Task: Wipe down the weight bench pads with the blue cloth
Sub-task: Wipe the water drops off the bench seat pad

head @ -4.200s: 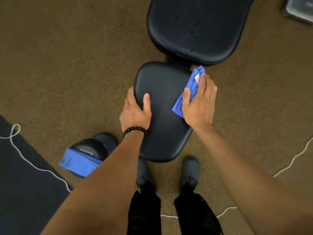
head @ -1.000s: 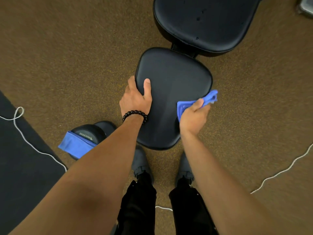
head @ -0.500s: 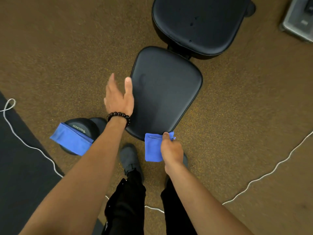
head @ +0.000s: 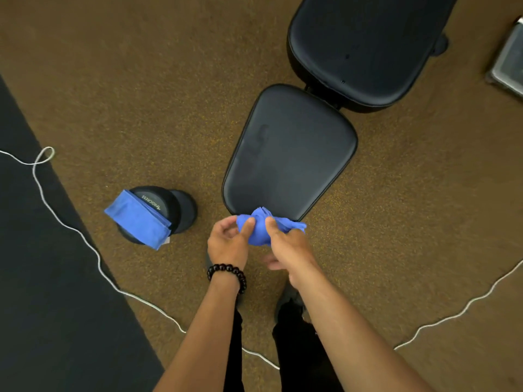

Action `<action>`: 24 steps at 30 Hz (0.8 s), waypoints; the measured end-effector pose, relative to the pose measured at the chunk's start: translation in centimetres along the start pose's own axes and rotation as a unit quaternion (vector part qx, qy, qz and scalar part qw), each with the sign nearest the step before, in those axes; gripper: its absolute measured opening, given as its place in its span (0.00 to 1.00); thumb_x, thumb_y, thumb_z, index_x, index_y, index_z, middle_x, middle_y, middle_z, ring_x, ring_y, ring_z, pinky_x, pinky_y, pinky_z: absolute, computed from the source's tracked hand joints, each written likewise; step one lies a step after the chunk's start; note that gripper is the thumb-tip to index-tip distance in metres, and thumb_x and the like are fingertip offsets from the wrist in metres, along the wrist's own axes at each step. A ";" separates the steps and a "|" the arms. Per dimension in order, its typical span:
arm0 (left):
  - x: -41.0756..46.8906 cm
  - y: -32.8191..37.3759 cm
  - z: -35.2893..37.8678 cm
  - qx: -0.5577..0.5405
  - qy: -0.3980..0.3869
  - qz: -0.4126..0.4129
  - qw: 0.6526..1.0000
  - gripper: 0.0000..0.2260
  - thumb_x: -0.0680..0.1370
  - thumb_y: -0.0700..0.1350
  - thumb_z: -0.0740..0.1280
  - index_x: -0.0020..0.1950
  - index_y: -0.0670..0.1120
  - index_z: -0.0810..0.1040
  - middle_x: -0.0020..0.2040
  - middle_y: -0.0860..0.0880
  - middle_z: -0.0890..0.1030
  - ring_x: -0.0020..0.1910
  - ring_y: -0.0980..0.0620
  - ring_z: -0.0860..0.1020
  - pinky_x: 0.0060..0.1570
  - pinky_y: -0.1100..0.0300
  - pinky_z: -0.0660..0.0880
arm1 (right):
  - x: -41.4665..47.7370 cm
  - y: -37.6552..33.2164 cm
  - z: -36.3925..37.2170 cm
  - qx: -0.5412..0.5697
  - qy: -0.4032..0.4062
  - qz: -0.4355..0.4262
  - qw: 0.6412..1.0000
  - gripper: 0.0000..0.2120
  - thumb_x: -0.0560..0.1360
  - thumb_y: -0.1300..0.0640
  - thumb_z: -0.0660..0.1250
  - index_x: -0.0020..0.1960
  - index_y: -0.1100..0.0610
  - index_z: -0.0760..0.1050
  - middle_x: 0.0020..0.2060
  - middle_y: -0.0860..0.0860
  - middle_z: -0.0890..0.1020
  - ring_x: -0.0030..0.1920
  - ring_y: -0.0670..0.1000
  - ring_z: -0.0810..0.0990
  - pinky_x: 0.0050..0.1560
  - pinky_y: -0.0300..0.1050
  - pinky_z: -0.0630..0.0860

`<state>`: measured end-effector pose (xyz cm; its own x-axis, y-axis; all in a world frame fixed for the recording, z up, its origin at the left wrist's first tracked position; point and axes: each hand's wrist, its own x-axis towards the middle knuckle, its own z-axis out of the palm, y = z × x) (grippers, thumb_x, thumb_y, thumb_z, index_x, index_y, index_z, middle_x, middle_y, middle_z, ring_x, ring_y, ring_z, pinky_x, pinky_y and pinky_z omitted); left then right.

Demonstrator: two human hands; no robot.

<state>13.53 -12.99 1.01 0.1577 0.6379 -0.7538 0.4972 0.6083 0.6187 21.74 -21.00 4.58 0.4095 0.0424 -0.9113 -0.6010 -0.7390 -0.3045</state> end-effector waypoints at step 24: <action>4.2 0.9 0.6 0.329 0.064 0.354 0.873 0.19 0.85 0.48 0.61 0.75 0.46 0.74 0.71 0.40 0.76 0.63 0.44 0.74 0.66 0.58 0.70 | 5.4 -7.2 -8.4 -0.078 0.274 -0.078 0.955 0.35 0.73 0.46 0.77 0.71 0.59 0.64 0.63 0.61 0.80 0.63 0.62 0.80 0.60 0.50 0.75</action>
<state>15.12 -10.04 -1.70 0.5490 0.8170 -0.1767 0.7031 -0.3370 0.6261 34.07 -21.09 4.19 0.8089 -0.1665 -0.5638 -0.4117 -0.8451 -0.3411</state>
